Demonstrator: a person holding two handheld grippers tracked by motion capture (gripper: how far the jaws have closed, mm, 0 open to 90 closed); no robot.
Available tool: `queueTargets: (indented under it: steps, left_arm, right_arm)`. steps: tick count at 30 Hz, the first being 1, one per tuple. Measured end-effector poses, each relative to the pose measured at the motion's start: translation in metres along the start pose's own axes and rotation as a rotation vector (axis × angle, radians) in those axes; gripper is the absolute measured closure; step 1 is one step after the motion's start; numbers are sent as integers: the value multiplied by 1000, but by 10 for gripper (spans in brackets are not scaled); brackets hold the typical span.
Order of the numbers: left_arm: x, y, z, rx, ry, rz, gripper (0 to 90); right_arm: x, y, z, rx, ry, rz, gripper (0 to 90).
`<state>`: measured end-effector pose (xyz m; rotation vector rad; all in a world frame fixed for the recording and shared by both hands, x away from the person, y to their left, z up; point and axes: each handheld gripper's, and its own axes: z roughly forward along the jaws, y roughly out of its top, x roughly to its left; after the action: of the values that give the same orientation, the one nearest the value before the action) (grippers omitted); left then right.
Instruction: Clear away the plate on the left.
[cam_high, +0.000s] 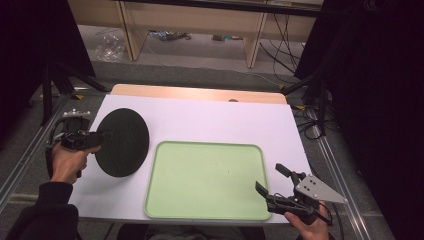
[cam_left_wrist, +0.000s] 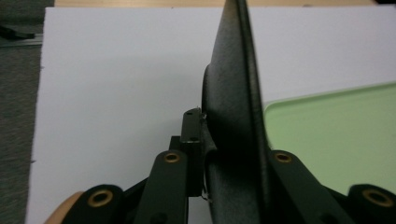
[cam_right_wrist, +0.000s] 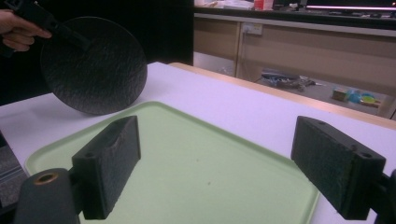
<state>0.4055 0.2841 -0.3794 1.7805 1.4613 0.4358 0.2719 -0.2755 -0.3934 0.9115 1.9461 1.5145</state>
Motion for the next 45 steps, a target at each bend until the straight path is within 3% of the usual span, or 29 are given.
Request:
queueTargets:
  steps: [1, 4, 5, 10, 13, 17, 18, 19, 20, 21, 22, 23, 31, 40, 45]
  left_arm:
    - [-2, 1, -1, 18, 3, 41, 775]
    - [-1, 2, -1, 24, -1, 64, 774]
    - [-1, 2, 1, -2, -13, 39, 777]
    - [0, -1, 1, -18, -21, 5, 789]
    - [4, -2, 4, -50, -28, -50, 793]
    - [18, -7, 6, -68, -52, -136, 793]
    - [18, -7, 6, -68, -52, -136, 793]
    - [26, -11, 8, -82, -67, -190, 794]
    - [26, -11, 8, -82, -67, -190, 794]
    - [33, -14, 9, -87, -85, -228, 793]
    - [33, -14, 9, -87, -85, -228, 793]
    - [38, -17, 10, -90, -111, -275, 793]
    - [50, -17, -2, -147, -179, -370, 793]
    - [43, -15, -3, -147, -225, -375, 793]
    - [26, -12, 4, -129, -282, -361, 792]
  right_arm:
    - [0, 0, 0, 0, 1, 0, 166]
    - [0, 0, 0, 0, 0, -1, 166]
    - [0, 0, 1, -9, -16, -5, 166]
    - [0, 0, 0, -1, -11, -7, 166]
    - [0, 0, 1, -11, -14, -7, 166]
    - [0, 0, 0, -3, -1, -2, 166]
    - [0, 0, 0, -3, -1, -2, 166]
    - [-1, 0, 0, 4, 0, -1, 166]
    - [-1, 0, 0, 4, 0, -1, 166]
    - [0, 0, 0, -4, -9, -2, 167]
    - [0, 0, 0, -4, -9, -2, 167]
    - [-1, 0, 0, 5, 0, -1, 167]
    - [-1, 0, 0, 6, -1, 0, 166]
    - [0, 0, 0, 4, -3, -2, 166]
    - [-1, 0, 0, 5, -2, -2, 167]
